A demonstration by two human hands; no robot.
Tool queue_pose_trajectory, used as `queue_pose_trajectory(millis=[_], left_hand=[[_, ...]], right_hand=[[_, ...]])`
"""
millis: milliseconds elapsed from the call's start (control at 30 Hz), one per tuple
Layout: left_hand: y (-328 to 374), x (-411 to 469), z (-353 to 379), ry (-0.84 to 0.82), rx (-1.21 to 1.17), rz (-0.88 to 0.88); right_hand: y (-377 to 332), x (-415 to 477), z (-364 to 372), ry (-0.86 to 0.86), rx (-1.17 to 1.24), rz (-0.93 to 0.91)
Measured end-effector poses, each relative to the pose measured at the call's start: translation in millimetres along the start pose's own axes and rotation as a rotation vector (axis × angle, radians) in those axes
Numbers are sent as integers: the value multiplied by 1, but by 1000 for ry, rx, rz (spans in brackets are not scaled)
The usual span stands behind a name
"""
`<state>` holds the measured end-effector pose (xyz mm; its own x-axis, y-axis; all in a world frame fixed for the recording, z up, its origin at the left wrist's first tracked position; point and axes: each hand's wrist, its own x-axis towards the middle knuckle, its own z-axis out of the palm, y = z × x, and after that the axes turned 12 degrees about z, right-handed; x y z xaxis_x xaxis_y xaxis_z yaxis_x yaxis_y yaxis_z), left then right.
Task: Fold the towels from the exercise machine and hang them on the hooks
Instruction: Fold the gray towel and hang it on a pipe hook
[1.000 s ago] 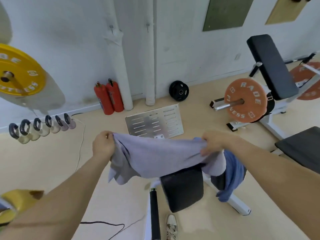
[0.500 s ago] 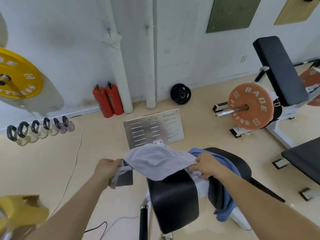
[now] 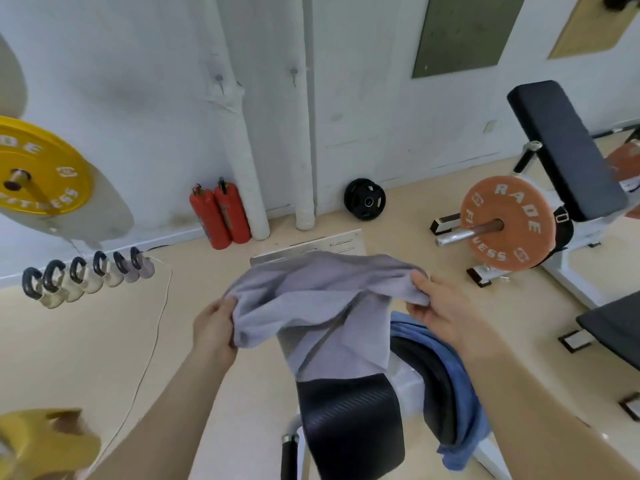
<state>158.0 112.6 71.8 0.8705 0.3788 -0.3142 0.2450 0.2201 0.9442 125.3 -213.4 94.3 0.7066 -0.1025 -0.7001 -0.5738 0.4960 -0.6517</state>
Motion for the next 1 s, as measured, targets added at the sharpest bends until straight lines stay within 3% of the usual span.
queue_pose_trajectory(millis=[133,233,367,467,667,867,1000], left_hand=[[-44,-28,11,-96,148,-74],[-50,-38,16,-279,225,-138],[-43,-45,25,-342,147,-188],[-33,-52,39,-339,52,-165],[-5,-71,66,-452,37,-123],[26,-69,62,-639,169,144],[43,-77,63,-589,386,466]], right_hand=[[54,20,0,85,-256,40],[77,24,4,109,-373,112],[89,25,15,144,-311,173],[86,18,31,44,-230,174],[73,-6,73,-67,-243,27],[46,-22,75,-198,-201,-50],[32,-36,82,-194,-270,-137]])
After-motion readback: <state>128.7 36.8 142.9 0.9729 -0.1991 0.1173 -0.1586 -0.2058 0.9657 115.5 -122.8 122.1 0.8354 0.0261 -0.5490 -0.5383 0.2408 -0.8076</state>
